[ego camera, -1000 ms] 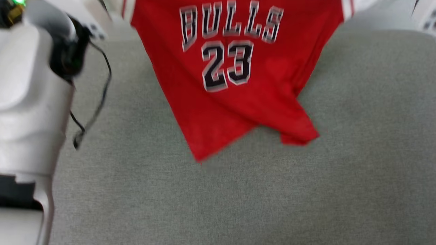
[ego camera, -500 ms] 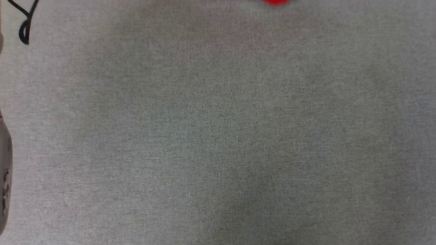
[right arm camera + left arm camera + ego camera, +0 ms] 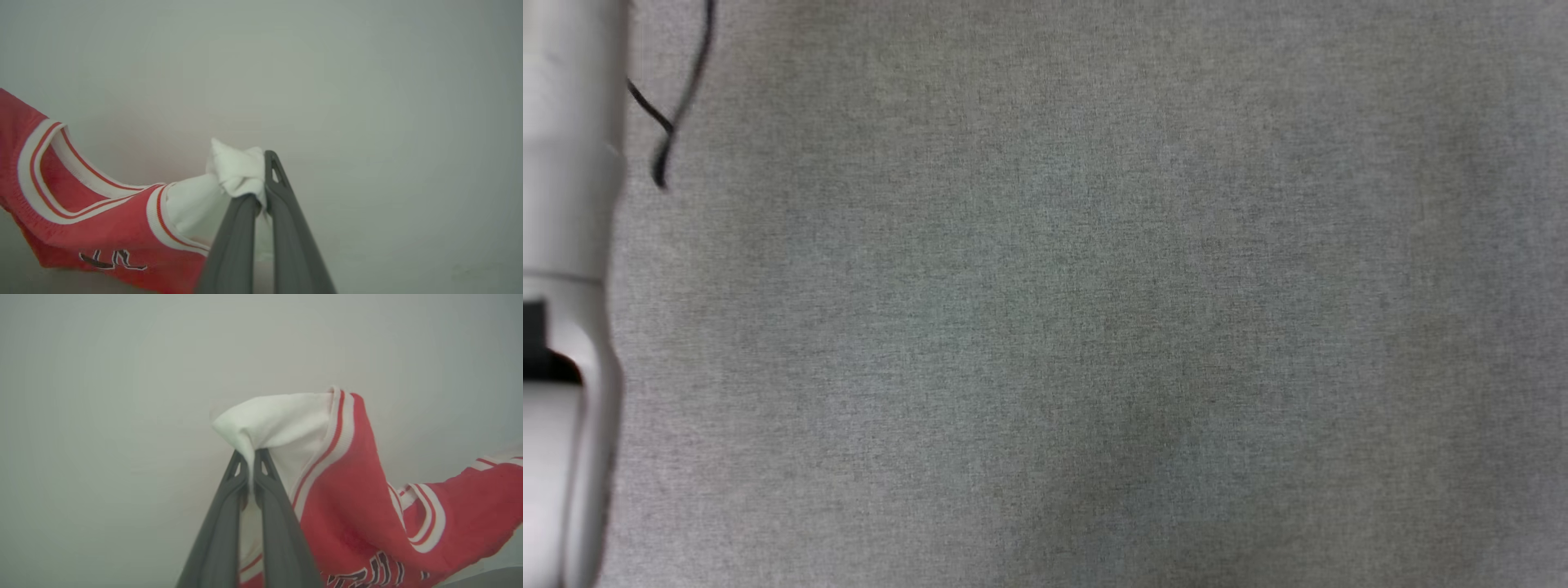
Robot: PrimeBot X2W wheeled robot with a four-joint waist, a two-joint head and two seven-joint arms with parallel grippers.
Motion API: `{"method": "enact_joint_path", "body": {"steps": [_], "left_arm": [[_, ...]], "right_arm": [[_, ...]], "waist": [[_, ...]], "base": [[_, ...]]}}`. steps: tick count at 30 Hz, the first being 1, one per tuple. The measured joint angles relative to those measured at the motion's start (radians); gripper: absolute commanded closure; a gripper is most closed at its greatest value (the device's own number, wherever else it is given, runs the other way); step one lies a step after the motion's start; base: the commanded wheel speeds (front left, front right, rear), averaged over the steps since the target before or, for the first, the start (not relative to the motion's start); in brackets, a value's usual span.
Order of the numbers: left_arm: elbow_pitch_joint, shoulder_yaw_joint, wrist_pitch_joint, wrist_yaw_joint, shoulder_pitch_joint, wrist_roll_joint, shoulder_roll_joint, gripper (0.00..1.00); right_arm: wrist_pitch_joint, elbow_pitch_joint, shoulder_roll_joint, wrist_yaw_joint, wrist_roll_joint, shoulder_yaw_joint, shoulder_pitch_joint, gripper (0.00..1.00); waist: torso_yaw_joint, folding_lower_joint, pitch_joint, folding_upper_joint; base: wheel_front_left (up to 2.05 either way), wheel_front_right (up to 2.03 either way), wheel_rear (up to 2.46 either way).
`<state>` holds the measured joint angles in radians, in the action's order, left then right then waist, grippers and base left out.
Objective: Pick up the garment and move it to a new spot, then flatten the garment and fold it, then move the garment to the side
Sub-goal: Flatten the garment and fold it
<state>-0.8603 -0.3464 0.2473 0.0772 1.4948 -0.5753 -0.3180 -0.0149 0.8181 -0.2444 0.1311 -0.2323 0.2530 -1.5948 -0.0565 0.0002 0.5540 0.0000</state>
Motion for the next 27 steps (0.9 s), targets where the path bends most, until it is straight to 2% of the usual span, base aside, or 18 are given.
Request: {"method": "enact_joint_path", "body": {"steps": [6,13,21,27], "left_arm": [[0.019,0.023,0.012,0.02,-0.179,-0.031,0.011,1.0],[0.192,0.117,0.015,0.019,-0.512,-0.054,0.003,1.0],[0.403,0.182,0.016,-0.027,-0.948,-0.04,0.02,1.0],[0.477,0.189,0.015,-0.063,-1.196,-0.048,0.038,1.0]], "right_arm": [[0.014,0.022,0.009,0.0,-0.108,0.079,0.182,1.0],[0.015,-0.097,-0.026,0.0,-0.193,0.111,0.522,1.0],[-0.023,-0.31,-0.045,0.0,-0.212,0.04,0.962,1.0],[-0.107,-0.489,-0.014,0.0,-0.205,-0.055,1.28,1.0]], "waist": [[0.003,-0.0001,-0.045,0.0],[0.002,-0.0001,-0.14,0.0],[-0.008,-0.0003,-0.277,0.0],[-0.015,-0.0004,-0.37,0.0]], "base": [[0.0,0.0,0.0],[0.0,0.0,0.0],[0.0,0.0,0.0],[0.0,0.0,0.0]]}}
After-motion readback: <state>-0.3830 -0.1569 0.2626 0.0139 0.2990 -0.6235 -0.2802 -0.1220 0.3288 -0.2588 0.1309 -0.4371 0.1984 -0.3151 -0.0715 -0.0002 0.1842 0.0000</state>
